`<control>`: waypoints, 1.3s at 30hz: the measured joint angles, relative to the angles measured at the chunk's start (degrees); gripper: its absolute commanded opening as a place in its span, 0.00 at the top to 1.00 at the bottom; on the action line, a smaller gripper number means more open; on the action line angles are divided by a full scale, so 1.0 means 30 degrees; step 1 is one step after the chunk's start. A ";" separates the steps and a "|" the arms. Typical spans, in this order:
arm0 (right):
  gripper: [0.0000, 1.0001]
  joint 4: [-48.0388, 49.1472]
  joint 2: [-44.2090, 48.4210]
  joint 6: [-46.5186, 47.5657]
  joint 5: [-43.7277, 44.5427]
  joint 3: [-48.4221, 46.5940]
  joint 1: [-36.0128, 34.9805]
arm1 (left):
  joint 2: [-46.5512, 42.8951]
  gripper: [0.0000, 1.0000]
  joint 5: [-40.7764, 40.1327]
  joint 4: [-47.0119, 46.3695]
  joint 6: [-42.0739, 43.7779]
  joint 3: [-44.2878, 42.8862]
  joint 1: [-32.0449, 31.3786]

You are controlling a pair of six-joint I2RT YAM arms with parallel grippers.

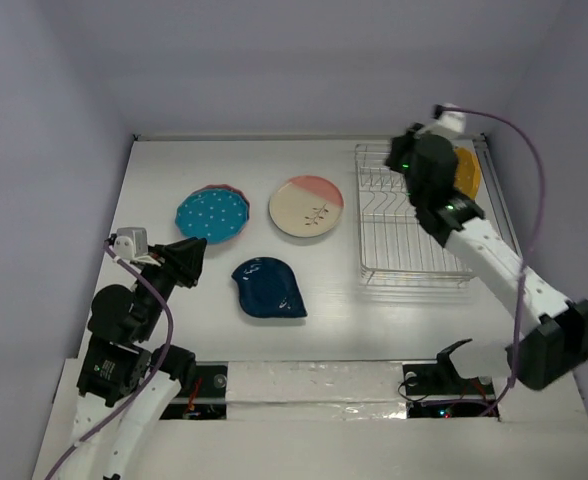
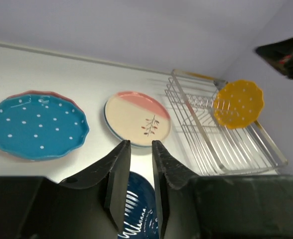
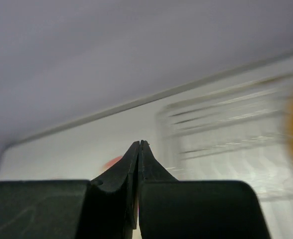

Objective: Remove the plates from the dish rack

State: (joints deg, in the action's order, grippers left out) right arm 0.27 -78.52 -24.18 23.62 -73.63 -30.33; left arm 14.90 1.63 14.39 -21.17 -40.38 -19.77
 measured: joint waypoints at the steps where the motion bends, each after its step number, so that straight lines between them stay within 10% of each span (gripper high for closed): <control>1: 0.96 -0.0284 0.1151 -0.0131 0.0816 0.0969 0.1501 | 0.0095 0.84 0.0117 0.0007 0.0022 0.0102 -0.0007; 6: 0.34 -0.2572 0.5078 -0.0423 0.2317 0.5005 0.6054 | -0.0197 0.88 0.0393 0.0007 0.0102 0.0226 -0.0481; 9: 0.23 -0.3985 0.5501 -0.0248 0.2295 0.5348 0.8014 | -0.0444 0.78 0.0517 -0.0022 0.0124 0.0219 -0.0903; 16: 0.25 -0.5967 0.1836 0.0277 0.1217 0.3177 1.1395 | -0.0452 0.56 0.1056 -0.0022 0.0240 0.0262 -0.1486; 29: 0.36 -0.7366 -0.4007 0.2681 -0.0379 -0.1166 1.2495 | -0.0831 0.53 0.1836 -0.0328 0.0321 0.0459 -0.1931; 39: 0.69 -0.7453 -0.6375 0.4823 0.0372 -0.2259 1.2488 | -0.0831 0.53 0.1916 -0.0430 0.0364 0.0459 -0.1938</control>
State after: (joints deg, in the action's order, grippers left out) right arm -22.09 -97.65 -9.72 24.73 -80.40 7.14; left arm 12.40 7.38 13.10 -20.08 -39.00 -25.58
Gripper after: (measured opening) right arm 0.404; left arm 0.473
